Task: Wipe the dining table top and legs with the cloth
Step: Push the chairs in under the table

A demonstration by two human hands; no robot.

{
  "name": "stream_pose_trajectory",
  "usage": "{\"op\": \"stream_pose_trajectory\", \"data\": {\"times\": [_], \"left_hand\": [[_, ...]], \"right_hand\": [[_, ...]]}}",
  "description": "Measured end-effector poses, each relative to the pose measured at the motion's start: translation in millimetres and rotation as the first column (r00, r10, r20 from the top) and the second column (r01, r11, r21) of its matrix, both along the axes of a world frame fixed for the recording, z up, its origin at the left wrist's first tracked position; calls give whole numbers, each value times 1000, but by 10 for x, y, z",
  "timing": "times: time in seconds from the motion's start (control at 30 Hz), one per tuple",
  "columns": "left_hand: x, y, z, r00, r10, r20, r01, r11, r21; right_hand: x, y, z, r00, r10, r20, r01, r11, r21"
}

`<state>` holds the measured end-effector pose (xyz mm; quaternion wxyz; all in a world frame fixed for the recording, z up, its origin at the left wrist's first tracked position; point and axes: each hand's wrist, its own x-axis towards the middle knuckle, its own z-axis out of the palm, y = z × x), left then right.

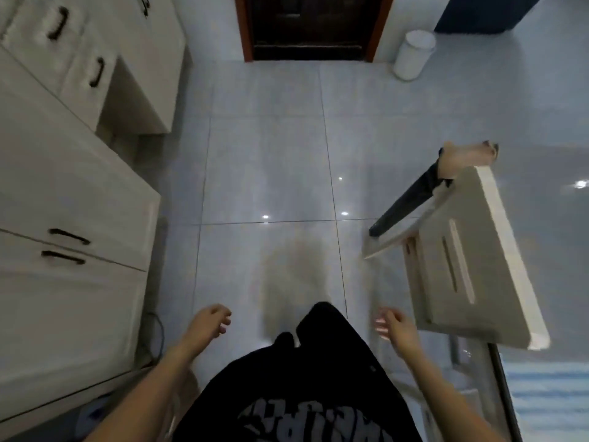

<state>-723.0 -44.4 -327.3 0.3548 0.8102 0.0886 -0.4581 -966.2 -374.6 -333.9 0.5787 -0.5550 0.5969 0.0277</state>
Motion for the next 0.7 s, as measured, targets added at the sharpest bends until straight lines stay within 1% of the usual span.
{"op": "stream_pose_trajectory", "data": {"times": [0.1, 0.2, 0.3, 0.37, 0.47, 0.57, 0.7], "left_hand": [[333, -430, -20, 1000, -4, 1, 4, 999, -33], [723, -954, -75, 1000, -3, 0, 3, 1000, -31], [1160, -1465, -87, 1000, 12, 17, -12, 1000, -19], [1449, -1761, -49, 999, 37, 36, -37, 999, -10], [1807, -2101, 35, 995, 94, 33, -95, 996, 3], [2123, -2314, 52, 986, 166, -1, -166, 986, 9], [2623, -2631, -4, 966, 255, -37, -253, 966, 58]], "right_hand": [[211, -329, -100, 999, 4, -38, -4, 1000, 10], [517, -763, -247, 995, -51, -82, 55, 997, 47], [971, -1295, -325, 995, -62, -78, 68, 995, 76], [1360, -1689, -311, 996, -43, -75, 49, 995, 86], [2032, -2205, -198, 1000, -2, -23, 3, 997, 72], [2714, -2624, -82, 998, 66, 25, -67, 996, 64], [3597, -3145, -20, 994, 97, 49, -99, 994, 35]]}}
